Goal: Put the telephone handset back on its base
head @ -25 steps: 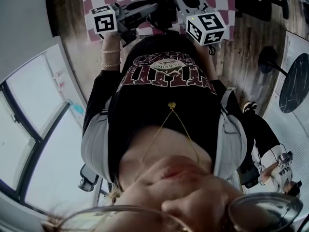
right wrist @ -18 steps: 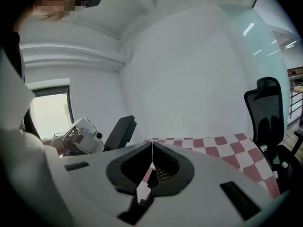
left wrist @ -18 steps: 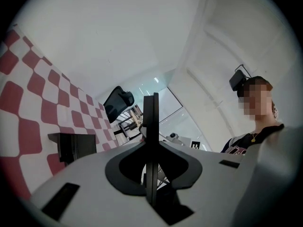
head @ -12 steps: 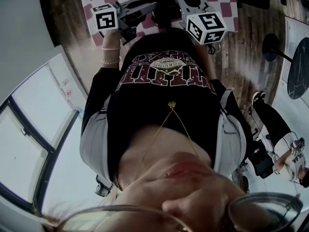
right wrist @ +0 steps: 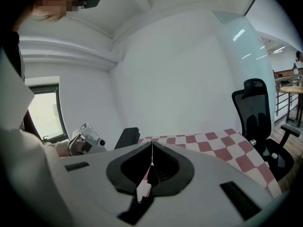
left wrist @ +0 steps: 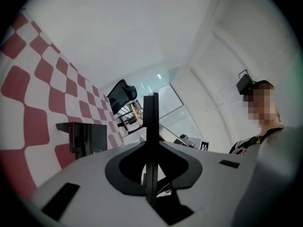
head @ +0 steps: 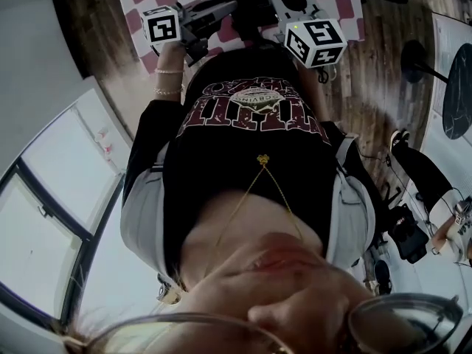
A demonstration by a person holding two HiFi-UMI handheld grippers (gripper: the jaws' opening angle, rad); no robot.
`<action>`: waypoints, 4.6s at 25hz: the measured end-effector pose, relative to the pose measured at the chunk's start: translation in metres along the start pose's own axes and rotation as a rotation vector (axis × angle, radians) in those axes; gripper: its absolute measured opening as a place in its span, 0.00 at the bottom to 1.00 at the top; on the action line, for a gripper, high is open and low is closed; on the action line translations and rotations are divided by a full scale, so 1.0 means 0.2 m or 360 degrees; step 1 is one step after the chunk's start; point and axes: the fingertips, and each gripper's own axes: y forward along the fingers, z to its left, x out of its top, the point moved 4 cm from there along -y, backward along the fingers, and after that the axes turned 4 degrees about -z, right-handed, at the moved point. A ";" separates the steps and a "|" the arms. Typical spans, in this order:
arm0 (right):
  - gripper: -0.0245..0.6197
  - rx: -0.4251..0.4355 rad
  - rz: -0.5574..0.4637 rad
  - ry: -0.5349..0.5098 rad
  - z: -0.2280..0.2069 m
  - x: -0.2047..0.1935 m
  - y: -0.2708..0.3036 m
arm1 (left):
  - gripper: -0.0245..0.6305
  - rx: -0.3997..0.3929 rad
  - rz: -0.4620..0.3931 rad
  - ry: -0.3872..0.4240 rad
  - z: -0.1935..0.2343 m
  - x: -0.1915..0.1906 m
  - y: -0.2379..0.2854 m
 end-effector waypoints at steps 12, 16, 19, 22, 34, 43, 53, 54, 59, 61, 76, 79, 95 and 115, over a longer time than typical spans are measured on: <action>0.07 -0.0014 0.0024 0.0014 -0.03 -0.04 0.00 | 0.16 0.0044 -0.0014 -0.0017 0.10 -0.01 0.01; 0.07 -0.0006 0.0029 0.0012 -0.04 -0.04 -0.01 | 0.16 0.0059 -0.0023 -0.0074 0.14 -0.05 -0.01; 0.07 0.0002 0.0024 0.0007 -0.04 -0.03 0.00 | 0.16 0.0083 -0.0018 -0.0056 0.15 -0.05 -0.01; 0.07 0.0001 0.0021 0.0012 -0.04 -0.04 0.00 | 0.16 0.0094 -0.0015 -0.0068 0.17 -0.06 -0.02; 0.07 -0.0033 0.0019 0.0038 -0.07 -0.07 -0.02 | 0.16 0.0157 0.0017 -0.0097 0.28 -0.09 -0.01; 0.07 -0.0063 0.0036 0.0046 -0.09 -0.09 -0.04 | 0.16 0.0206 0.0012 -0.0118 0.36 -0.12 -0.03; 0.07 -0.0077 0.0040 0.0055 -0.09 -0.09 -0.06 | 0.16 0.0258 0.0021 -0.0153 0.44 -0.15 -0.02; 0.07 -0.0080 0.0039 0.0057 -0.09 -0.09 -0.06 | 0.16 0.0261 0.0023 -0.0152 0.45 -0.15 -0.02; 0.07 -0.0089 0.0037 0.0061 -0.10 -0.09 -0.06 | 0.16 0.0270 0.0026 -0.0172 0.46 -0.15 -0.01; 0.07 -0.0092 0.0036 0.0062 -0.10 -0.08 -0.06 | 0.16 0.0281 0.0030 -0.0183 0.47 -0.16 -0.02; 0.07 -0.0099 0.0040 0.0076 -0.12 -0.08 -0.04 | 0.16 0.0405 0.0118 -0.0151 0.58 -0.19 -0.03; 0.07 -0.0098 0.0044 0.0077 -0.12 -0.09 -0.03 | 0.16 0.0398 0.0122 -0.0139 0.58 -0.19 -0.02; 0.07 -0.0094 0.0043 0.0088 -0.12 -0.09 -0.03 | 0.16 0.0395 0.0103 -0.0159 0.61 -0.20 0.01; 0.07 -0.0090 0.0056 0.0091 -0.12 -0.10 -0.03 | 0.16 0.0349 0.0082 -0.0119 0.63 -0.21 0.01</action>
